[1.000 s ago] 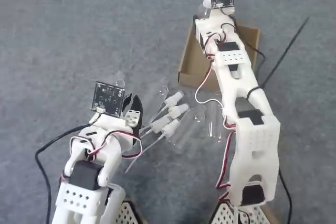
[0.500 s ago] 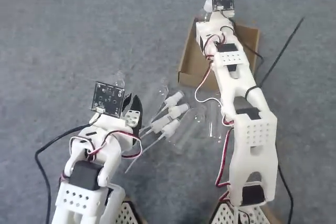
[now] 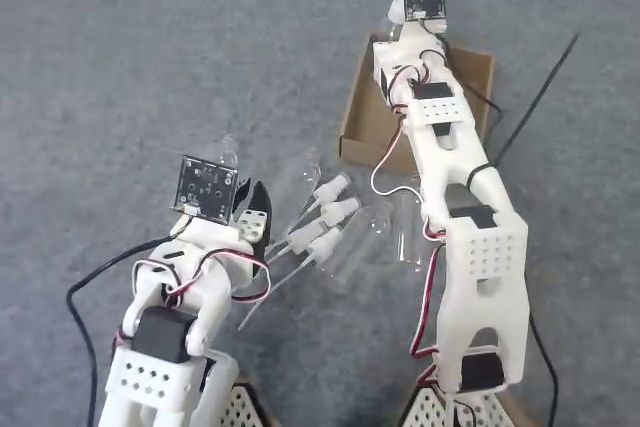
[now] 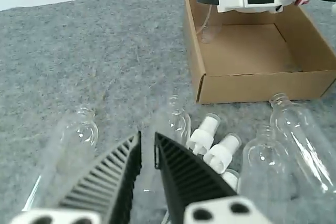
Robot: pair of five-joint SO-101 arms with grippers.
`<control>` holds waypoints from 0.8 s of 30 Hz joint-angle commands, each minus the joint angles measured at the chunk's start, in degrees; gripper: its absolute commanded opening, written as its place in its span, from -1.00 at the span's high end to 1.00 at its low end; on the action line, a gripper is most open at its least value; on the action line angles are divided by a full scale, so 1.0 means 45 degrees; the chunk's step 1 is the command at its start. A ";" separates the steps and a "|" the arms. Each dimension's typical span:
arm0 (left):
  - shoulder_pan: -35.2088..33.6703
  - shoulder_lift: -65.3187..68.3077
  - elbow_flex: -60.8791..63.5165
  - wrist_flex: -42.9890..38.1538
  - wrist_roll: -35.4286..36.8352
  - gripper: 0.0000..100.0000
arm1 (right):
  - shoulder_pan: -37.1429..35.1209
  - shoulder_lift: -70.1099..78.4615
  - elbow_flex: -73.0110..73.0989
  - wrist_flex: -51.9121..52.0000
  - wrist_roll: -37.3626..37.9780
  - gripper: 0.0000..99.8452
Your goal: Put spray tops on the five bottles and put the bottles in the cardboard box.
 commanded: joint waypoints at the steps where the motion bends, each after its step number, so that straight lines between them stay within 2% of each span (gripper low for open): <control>1: 0.0059 -0.0234 -0.0107 -0.0020 -0.0078 0.94 | 0.0049 -0.0420 -0.0801 0.0107 0.0313 0.85; 6: 0.0059 -0.0234 -0.0107 -0.0020 -0.0078 0.94 | 0.0049 -0.0420 -0.0801 0.0127 0.0664 0.66; 19: 0.0059 -0.0234 -0.0107 -0.0020 -0.0098 0.94 | 0.0029 -0.0440 -0.0801 0.0088 0.0664 0.65; 24: 0.0059 -0.0234 -0.0107 -0.0020 -0.0098 0.94 | 0.0029 -0.0440 -0.0801 0.0127 0.0606 0.46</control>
